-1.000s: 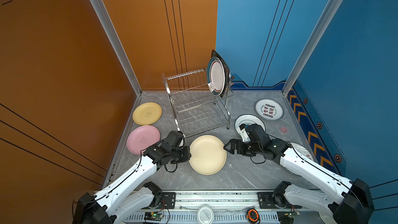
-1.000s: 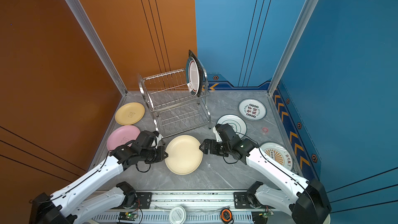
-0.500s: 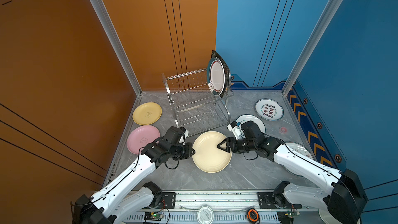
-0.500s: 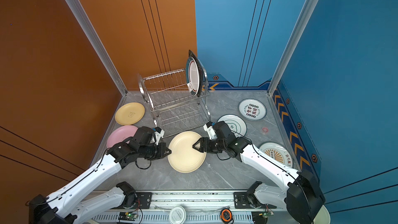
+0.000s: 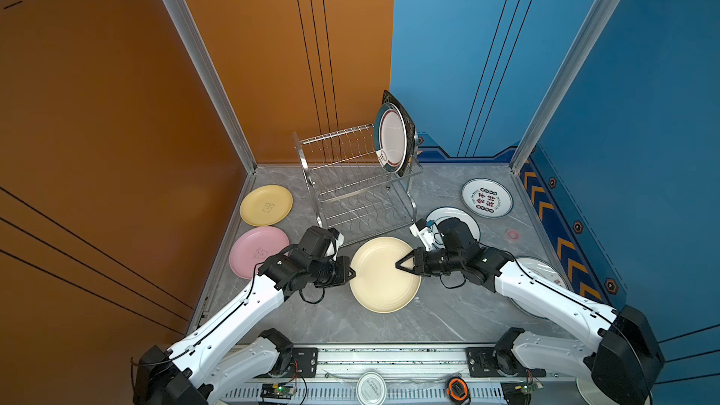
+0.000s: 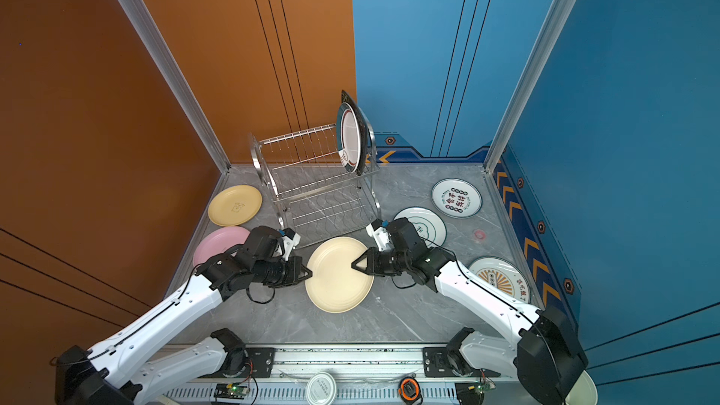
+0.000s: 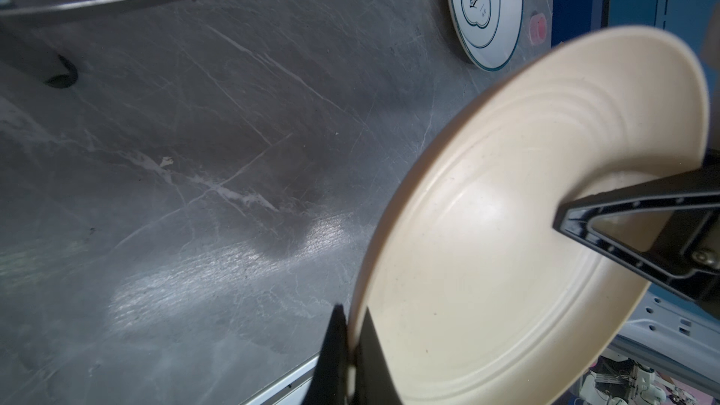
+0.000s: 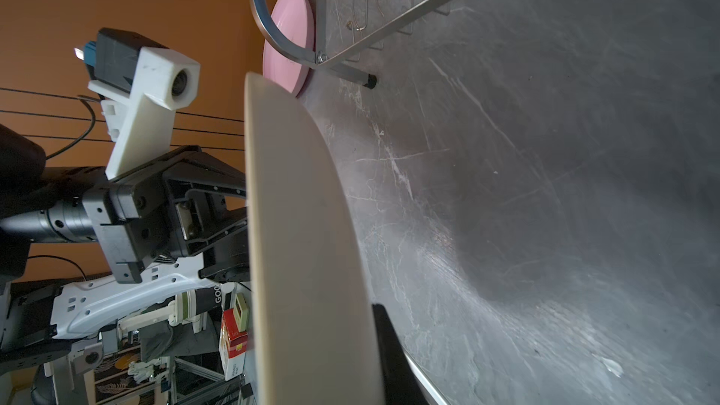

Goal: Load the plates into the dish rack
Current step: 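Grip the cream plate's edge with the right gripper while the left gripper braces it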

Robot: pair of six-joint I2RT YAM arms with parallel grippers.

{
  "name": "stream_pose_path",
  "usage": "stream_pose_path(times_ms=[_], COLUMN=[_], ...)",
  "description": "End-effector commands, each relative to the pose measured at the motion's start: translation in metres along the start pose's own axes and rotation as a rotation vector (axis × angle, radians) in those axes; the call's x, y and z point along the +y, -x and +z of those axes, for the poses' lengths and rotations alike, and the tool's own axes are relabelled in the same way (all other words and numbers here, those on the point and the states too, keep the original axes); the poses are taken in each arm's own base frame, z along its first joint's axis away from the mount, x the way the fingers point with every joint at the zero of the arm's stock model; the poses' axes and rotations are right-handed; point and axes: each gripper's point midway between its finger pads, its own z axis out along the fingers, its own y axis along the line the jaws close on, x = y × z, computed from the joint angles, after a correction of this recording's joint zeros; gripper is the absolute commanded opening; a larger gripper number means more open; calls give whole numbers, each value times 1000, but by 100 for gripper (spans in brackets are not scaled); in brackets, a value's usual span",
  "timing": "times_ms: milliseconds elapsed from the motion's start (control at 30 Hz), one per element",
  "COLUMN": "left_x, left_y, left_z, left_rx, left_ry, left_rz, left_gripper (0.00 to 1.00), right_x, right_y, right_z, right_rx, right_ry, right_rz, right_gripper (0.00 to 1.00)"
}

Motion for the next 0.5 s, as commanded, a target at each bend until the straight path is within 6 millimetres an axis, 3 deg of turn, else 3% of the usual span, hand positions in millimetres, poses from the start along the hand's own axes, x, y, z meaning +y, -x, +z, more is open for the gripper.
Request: stream_pose_path(times_ms=[0, 133, 267, 467], left_x=[-12, -12, -9, 3], left_y=[1, 8, 15, 26], left_z=[-2, -6, -15, -31], left_rx=[24, 5, -39, -137], left_ry=[-33, -18, 8, 46], left_rz=[16, 10, 3, -34], left_gripper=[27, 62, 77, 93], right_x=[14, 9, 5, 18], right_y=[2, 9, 21, 45], right_z=[-8, -22, -45, -94], right_rx=[-16, -55, -115, -231], right_ry=[53, 19, -87, -248], right_rz=[-25, -8, -36, -113], right_gripper=[10, 4, 4, 4])
